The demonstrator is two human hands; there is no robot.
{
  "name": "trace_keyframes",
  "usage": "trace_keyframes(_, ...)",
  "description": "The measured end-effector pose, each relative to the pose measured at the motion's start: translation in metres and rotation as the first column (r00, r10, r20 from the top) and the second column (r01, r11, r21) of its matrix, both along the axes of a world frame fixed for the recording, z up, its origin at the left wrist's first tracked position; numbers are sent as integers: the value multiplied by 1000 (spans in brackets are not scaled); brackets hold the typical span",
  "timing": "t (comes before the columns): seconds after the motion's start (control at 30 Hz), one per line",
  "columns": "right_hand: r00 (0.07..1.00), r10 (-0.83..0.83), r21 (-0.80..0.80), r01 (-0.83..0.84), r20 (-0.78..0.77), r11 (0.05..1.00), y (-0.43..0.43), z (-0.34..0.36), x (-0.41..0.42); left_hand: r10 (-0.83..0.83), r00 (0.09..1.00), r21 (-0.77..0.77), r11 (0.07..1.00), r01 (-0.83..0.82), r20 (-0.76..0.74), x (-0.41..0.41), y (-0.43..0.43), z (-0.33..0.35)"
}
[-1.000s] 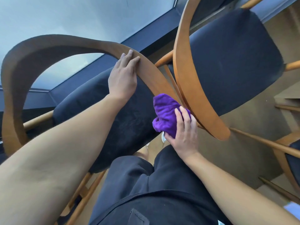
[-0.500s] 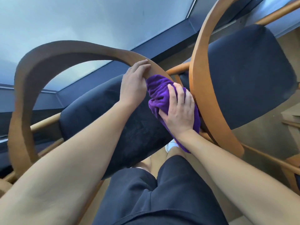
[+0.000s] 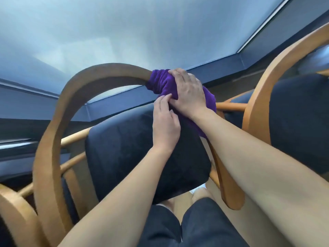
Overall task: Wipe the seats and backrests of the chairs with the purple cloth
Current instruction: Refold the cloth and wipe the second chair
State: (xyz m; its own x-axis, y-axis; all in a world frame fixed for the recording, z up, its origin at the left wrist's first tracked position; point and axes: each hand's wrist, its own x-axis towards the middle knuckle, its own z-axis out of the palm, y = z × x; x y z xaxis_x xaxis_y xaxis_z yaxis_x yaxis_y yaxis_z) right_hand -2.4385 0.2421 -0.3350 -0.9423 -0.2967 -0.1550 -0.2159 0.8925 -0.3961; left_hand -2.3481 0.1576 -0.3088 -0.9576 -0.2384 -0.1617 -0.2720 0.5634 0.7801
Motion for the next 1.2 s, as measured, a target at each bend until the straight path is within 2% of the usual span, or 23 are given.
trace_keyframes(0.1,996,76,-90,-73,36,993,-3,2,-9,-53,999,-199,979,52,1,-10,-11,-5)
trace_keyframes(0.2,994,89,-121,-80,68,989,7,3,-3,-148,989,-384,913,137,0,-11,-18,-13)
trace_keyframes(0.3,992,-30,-144,48,124,988,27,7,13,-250,966,-477,858,191,-61,-5,-17,-20)
trace_keyframes(0.47,958,-209,-220,251,196,943,66,11,60,-257,949,-580,807,108,-182,-14,-13,-26)
trace_keyframes(0.57,938,-270,-215,316,216,924,72,10,73,-340,902,-627,772,106,-265,-42,-1,-28)
trace_keyframes(0.6,940,-271,-211,313,208,926,71,10,73,-391,886,-648,747,146,-251,-53,2,-29)
trace_keyframes(0.7,946,-280,-183,308,163,934,64,10,64,-496,866,-693,646,318,-65,-78,5,-35)
trace_keyframes(0.77,950,-286,-135,303,127,943,56,9,60,-533,846,-741,573,349,-13,-83,-1,-38)
trace_keyframes(0.9,962,-262,-73,268,79,961,45,6,60,-550,834,-852,459,253,-49,-91,-25,-40)
trace_keyframes(1.03,969,-247,56,245,16,968,40,0,62,-537,843,-910,342,234,15,-105,-61,-31)
trace_keyframes(1.13,965,-261,88,262,-32,961,25,-1,53,-538,843,-944,292,156,-28,-107,-81,-24)
trace_keyframes(1.2,978,-205,75,208,-44,975,9,0,40,-515,854,-953,290,87,-79,-107,-94,-19)
